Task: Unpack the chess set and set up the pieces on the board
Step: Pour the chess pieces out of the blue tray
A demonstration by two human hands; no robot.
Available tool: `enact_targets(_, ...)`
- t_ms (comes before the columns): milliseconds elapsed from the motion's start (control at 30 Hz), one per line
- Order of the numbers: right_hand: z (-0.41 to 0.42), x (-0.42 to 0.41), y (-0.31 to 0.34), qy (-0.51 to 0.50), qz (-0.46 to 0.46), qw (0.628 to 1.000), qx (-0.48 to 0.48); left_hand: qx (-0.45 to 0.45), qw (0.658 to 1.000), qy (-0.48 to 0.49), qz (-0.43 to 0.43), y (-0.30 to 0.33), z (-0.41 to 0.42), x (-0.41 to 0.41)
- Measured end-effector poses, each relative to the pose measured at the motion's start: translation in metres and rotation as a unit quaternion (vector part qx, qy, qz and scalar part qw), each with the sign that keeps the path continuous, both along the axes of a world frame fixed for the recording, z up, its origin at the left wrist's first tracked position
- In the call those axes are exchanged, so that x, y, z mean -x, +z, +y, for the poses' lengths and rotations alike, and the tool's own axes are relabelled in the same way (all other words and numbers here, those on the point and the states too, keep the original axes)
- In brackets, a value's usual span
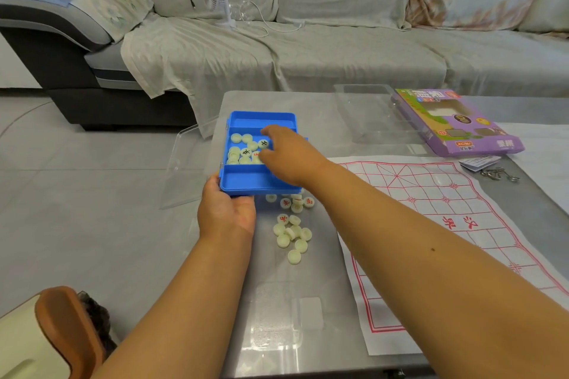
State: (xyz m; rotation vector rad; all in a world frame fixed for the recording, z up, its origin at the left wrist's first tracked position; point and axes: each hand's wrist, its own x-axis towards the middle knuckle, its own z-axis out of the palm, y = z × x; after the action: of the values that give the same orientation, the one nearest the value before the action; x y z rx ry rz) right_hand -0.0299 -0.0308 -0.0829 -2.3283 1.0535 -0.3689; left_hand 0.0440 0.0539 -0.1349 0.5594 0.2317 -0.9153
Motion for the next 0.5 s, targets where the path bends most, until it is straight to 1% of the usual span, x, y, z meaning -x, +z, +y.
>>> enact_targets(100,0.005,-0.013,-0.010,0.041,0.084,0.991,0.091,-0.001,1.000,-0.020,-0.012,-0.001,-0.001,0.003)
enact_targets(133,0.004,-0.017,-0.013,0.046,0.097,0.988,0.110,-0.002,1.000,-0.024,-0.018,-0.001,0.000,0.004)
enact_targets(233,0.001,-0.024,-0.020,0.038,0.086,0.989,0.117,-0.005,0.999,-0.027,-0.022,0.000,0.001,0.006)
enact_targets(367,0.001,-0.032,-0.027,0.027,0.089,0.985,0.145,-0.007,1.000,-0.020,-0.001,0.002,0.000,0.011)
enact_targets(500,-0.002,-0.037,-0.029,0.032,0.086,0.988,0.126,0.000,1.000,-0.012,0.009,0.002,-0.002,0.009)
